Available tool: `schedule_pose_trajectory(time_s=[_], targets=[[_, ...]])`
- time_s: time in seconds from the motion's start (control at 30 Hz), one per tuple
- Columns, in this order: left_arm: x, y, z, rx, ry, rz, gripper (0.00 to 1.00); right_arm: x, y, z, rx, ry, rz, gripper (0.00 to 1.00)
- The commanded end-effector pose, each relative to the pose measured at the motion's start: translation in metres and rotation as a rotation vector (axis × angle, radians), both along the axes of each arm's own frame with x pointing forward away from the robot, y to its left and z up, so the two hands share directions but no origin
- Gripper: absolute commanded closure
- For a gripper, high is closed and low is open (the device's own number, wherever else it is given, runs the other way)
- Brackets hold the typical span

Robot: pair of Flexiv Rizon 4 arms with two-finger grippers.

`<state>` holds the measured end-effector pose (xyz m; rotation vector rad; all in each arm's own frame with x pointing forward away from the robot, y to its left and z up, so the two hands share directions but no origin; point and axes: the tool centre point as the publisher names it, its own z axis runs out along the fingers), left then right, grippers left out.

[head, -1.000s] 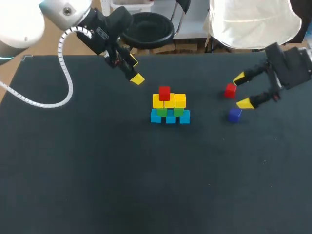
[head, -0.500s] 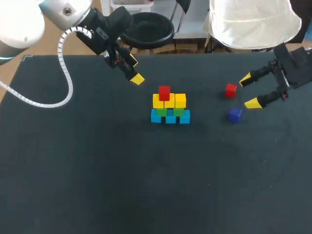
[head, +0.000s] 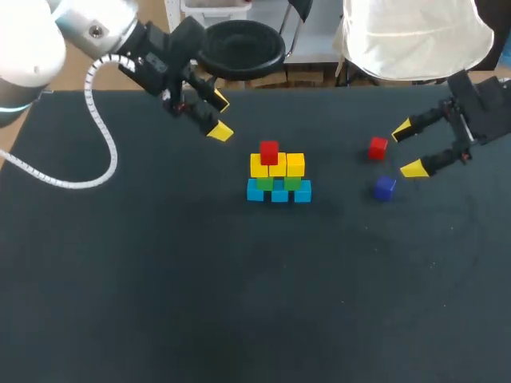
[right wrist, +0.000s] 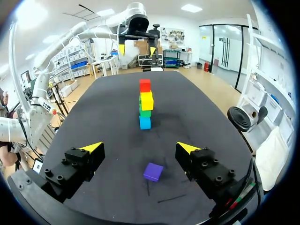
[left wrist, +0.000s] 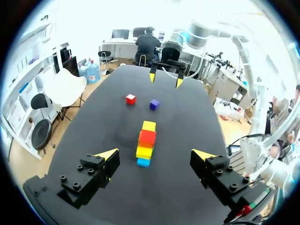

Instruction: Place the blue cubes, place green cubes on the blue cubes, place the yellow cubes on the green cubes, then place the red cubes on the yellow cubes, and place purple cube on the red cubes.

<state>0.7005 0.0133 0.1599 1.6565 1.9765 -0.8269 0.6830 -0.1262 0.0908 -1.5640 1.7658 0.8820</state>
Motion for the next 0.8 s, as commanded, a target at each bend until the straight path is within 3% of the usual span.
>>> schedule_pose_trajectory(time_s=[0.03,0.27,0.53,0.8], targets=[[0.000,0.001,-0.004,-0.013,-0.028,0.012,0.00,0.001,0.000,-0.001,0.002,0.000,0.001,0.00],[0.007,0.020,-0.002,0.010,-0.089,0.055,0.00,0.001,0.000,-0.001,0.002,0.000,0.001,0.00],[0.015,0.043,-0.011,0.007,-0.065,0.123,0.00,0.001,0.000,-0.001,0.002,0.000,0.001,0.00],[0.015,0.043,-0.011,0.007,-0.065,0.123,0.00,0.030,-0.010,-0.007,-0.083,0.003,-0.006,0.00]])
